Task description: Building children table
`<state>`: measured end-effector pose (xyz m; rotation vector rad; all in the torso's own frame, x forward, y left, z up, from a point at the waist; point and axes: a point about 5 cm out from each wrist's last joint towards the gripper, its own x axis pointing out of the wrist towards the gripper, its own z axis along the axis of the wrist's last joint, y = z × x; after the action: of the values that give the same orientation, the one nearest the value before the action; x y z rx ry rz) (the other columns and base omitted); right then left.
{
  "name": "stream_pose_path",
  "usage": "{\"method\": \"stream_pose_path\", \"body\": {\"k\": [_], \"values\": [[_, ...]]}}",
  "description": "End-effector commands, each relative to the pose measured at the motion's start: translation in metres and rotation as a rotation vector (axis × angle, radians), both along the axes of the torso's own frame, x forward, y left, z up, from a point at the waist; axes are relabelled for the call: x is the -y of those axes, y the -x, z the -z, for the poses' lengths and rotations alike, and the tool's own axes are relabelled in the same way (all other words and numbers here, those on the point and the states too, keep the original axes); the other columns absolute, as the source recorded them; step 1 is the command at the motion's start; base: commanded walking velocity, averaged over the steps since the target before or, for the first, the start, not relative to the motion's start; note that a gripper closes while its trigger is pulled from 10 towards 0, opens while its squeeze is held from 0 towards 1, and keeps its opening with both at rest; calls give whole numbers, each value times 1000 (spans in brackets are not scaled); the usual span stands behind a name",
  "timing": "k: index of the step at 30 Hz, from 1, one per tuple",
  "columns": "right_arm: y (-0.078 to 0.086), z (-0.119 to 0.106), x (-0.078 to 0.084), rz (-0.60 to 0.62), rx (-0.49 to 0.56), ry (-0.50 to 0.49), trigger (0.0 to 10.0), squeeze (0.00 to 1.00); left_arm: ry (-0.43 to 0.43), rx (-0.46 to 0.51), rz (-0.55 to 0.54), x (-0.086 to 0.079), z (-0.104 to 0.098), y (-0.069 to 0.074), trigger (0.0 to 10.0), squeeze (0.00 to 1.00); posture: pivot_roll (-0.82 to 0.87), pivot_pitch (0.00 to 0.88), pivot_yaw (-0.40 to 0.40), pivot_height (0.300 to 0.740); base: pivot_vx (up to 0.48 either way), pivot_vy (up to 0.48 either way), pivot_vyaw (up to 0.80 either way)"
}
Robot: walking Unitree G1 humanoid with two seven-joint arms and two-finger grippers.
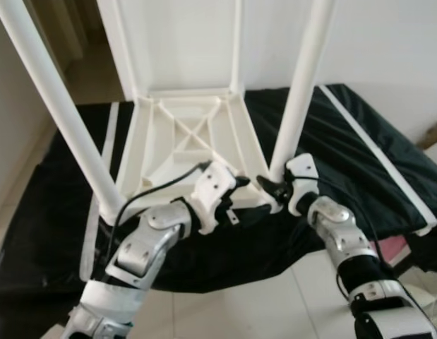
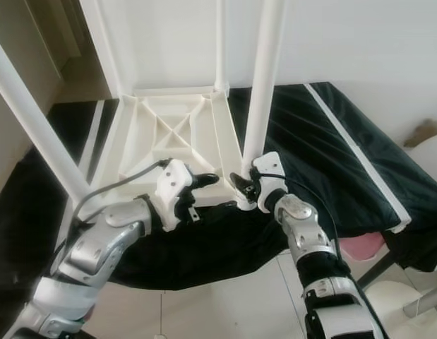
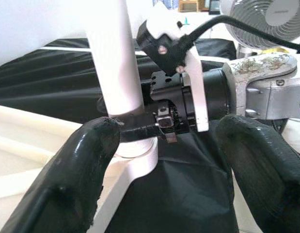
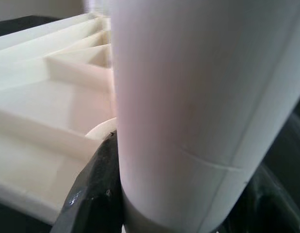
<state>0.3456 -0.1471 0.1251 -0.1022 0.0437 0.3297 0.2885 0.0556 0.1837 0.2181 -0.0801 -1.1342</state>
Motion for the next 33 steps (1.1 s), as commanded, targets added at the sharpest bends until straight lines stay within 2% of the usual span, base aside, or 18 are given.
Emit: {"method": "stream_pose_path", "body": {"k": [1,5,8,9,10,12,13,15,17,18,20,21,28,33], "values": [[10,28,14,163,-128,-10,0,0,-35,34,7,-7,-6,-10,10000,0,59,0,17,740,0,0,0],[14,30,12,225,-140,-45,0,0,-42,50,-1,-10,-11,-16,10000,0,59,0,17,740,0,0,0],[22,38,12,350,-148,-86,0,0,-46,50,-9,-12,-10,-22,10000,0,19,0,39,740,0,0,0],[29,41,2,423,-147,-118,0,0,-20,43,10,-8,-11,-21,10000,0,-3,0,48,740,0,0,0],[29,41,2,423,-147,-118,0,0,-20,43,10,-8,-11,-21,10000,0,-3,0,48,740,0,0,0],[37,42,-13,490,-154,-154,0,0,-1,33,26,-1,-11,-18,10000,0,-14,0,64,740,0,0,0],[39,44,-20,497,-168,-166,0,0,-8,30,26,2,-8,-17,10000,0,-14,0,64,740,0,0,0],[41,44,-23,495,-179,-169,0,0,-18,30,25,3,-6,-17,10000,0,-14,0,64,740,0,0,0],[44,43,-29,468,-166,-173,0,0,28,19,45,10,-2,-8,10000,0,-40,0,81,740,0,0,0],[46,40,-28,470,-146,-186,4667,0,38,8,51,12,1,-4,10000,0,-44,0,88,740,0,0,0],[47,39,-27,473,-133,-196,4667,0,42,0,55,13,4,-2,10000,0,-44,0,88,740,0,0,0],[48,38,-25,478,-124,-197,10000,0,46,-12,55,14,6,-1,10000,0,-44,0,88,740,0,0,0],[54,30,-14,511,-60,-165,10000,0,63,-16,36,15,8,-2,10000,0,-47,4,86,740,0,0,0],[57,27,-7,489,-30,-151,10000,0,68,-18,29,16,8,-1,10000,0,-45,6,78,740,0,0,0]]}}
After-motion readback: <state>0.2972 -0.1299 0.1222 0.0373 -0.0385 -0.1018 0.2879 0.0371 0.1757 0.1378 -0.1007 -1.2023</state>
